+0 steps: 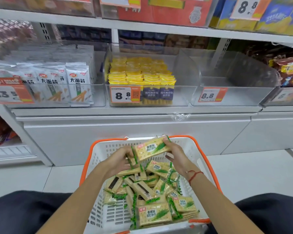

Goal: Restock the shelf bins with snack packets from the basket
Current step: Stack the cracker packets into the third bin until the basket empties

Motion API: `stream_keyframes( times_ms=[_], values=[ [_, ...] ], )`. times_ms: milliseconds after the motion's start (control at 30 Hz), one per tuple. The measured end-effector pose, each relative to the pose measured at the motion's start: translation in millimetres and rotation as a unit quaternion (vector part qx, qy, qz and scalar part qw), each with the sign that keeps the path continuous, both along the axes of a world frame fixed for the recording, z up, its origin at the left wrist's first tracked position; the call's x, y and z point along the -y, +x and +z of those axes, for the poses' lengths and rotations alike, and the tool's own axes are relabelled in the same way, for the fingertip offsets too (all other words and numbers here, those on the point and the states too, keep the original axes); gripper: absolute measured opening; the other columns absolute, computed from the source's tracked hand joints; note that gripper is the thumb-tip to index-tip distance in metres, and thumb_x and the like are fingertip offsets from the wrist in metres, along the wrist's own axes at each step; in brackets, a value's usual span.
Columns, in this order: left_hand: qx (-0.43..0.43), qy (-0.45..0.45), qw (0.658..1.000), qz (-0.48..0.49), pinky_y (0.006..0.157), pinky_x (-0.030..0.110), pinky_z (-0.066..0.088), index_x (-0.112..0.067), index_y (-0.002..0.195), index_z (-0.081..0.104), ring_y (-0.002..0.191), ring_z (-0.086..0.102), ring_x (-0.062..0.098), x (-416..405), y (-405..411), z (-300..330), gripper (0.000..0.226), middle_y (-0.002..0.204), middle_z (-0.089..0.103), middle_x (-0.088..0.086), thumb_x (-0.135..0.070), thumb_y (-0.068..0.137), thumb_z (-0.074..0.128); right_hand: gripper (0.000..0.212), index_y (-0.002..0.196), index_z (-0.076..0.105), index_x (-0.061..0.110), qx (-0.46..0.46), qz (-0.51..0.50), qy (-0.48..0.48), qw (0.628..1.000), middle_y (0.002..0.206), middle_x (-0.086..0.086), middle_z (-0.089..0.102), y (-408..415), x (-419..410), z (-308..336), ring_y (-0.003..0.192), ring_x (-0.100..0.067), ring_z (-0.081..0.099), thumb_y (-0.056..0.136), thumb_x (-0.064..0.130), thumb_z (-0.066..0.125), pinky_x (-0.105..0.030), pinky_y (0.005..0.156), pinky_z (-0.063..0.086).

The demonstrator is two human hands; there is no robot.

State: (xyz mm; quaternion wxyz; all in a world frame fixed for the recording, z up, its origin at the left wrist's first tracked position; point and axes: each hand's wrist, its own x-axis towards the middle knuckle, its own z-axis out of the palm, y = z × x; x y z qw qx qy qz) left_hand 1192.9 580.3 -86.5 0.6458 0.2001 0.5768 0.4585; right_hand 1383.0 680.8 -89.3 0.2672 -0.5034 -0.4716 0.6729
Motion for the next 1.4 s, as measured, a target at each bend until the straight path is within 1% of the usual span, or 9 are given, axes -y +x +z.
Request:
stream_keyframes(
  times_ms=[200,333,467,600,800,933,1033,1233,1400],
  values=[
    [0.041,0.004,0.999,-0.005,0.078,0.041,0.054,-0.015,0.118,0.058,0.091,0.063,0.026,-15.8,15.7,-1.8,0.037,0.112,0.067,0.012,-0.041,0.097,0.041,0.055,0.144,0.037,0.023,-0.039,0.034,0.044,0.998,0.132,-0.001,0.055,3.1,3.0,-12.5,0.117,-0.016,0.056,0.094,0.035,0.056,-0.029,0.093,0.05],
    [-0.023,-0.032,0.999,-0.03,0.07,0.03,0.052,-0.015,0.109,0.058,0.08,0.059,0.014,-15.5,17.6,-14.8,0.019,0.092,0.063,0.003,-0.027,0.095,0.053,0.048,0.132,0.045,0.019,0.004,0.017,0.041,0.999,0.116,-0.011,0.065,0.4,3.8,-26.3,0.105,-0.021,0.063,0.089,0.032,0.063,-0.027,0.084,0.053],
    [-0.033,-0.06,0.998,-0.007,0.061,0.027,0.055,-0.007,0.14,0.038,0.091,0.062,0.018,-7.2,8.5,-38.7,0.065,0.125,0.058,0.015,-0.022,0.085,0.07,0.05,0.124,0.055,0.01,0.077,0.038,-0.001,0.996,0.115,-0.009,0.064,-0.2,10.1,-48.3,0.098,-0.017,0.064,0.087,0.043,0.063,-0.026,0.078,0.055],
    [-0.052,-0.079,0.995,0.009,0.055,0.023,0.054,-0.011,0.132,0.048,0.083,0.061,0.015,-0.9,7.3,-51.1,0.045,0.111,0.062,0.011,-0.018,0.091,0.064,0.055,0.124,0.053,0.017,0.138,0.157,-0.053,0.977,0.119,-0.004,0.061,5.4,17.4,-55.2,0.09,-0.014,0.065,0.095,0.059,0.033,-0.024,0.071,0.053],
    [-0.101,-0.105,0.989,0.034,0.049,0.026,0.048,-0.016,0.124,0.045,0.088,0.058,0.02,-3.5,1.1,-65.0,0.037,0.116,0.06,0.014,-0.016,0.091,0.061,0.042,0.118,0.057,-0.004,0.356,0.427,0.017,0.831,0.085,-0.005,0.05,28.7,31.0,-75.2,0.07,-0.017,0.045,0.099,0.032,0.045,-0.029,0.062,0.041],
    [-0.107,-0.107,0.988,0.01,0.043,0.024,0.047,-0.014,0.104,0.048,0.079,0.057,0.02,-2.2,2.9,-76.9,0.016,0.103,0.058,0.014,-0.014,0.091,0.058,0.061,0.134,0.042,0.012,0.448,0.479,0.052,0.753,0.134,-0.006,0.043,42.1,51.9,-90.4,0.12,-0.024,0.046,0.083,0.032,0.071,-0.034,0.097,0.041],
    [-0.094,-0.106,0.99,0.018,0.044,0.026,0.049,-0.01,0.103,0.051,0.08,0.056,0.023,0.3,-0.2,-80.0,0.012,0.099,0.058,0.016,-0.014,0.092,0.051,0.062,0.13,0.05,0.018,0.505,0.454,0.159,0.716,0.13,-0.004,0.048,50.1,67.9,-102.0,0.119,-0.023,0.047,0.077,0.035,0.076,-0.033,0.099,0.038],
    [-0.121,-0.092,0.987,0.046,0.046,0.025,0.046,-0.009,0.101,0.047,0.067,0.053,0.018,-0.2,3.2,-77.6,0.009,0.084,0.057,0.012,-0.008,0.093,0.042,0.033,0.087,0.061,0.004,0.287,0.372,0.035,0.882,0.083,-0.006,0.059,65.5,45.5,-74.8,0.077,-0.017,0.057,0.076,0.03,0.079,-0.025,0.074,0.044],
    [-0.127,-0.083,0.987,0.044,0.051,0.028,0.044,-0.009,0.104,0.041,0.067,0.05,0.018,-0.7,12.0,-69.2,0.01,0.083,0.05,0.008,-0.01,0.094,0.042,0.035,0.115,0.064,0.005,0.109,0.242,-0.048,0.963,0.112,-0.008,0.07,65.7,15.4,-40.3,0.105,-0.02,0.065,0.085,0.023,0.068,-0.029,0.093,0.051]
  ],
)
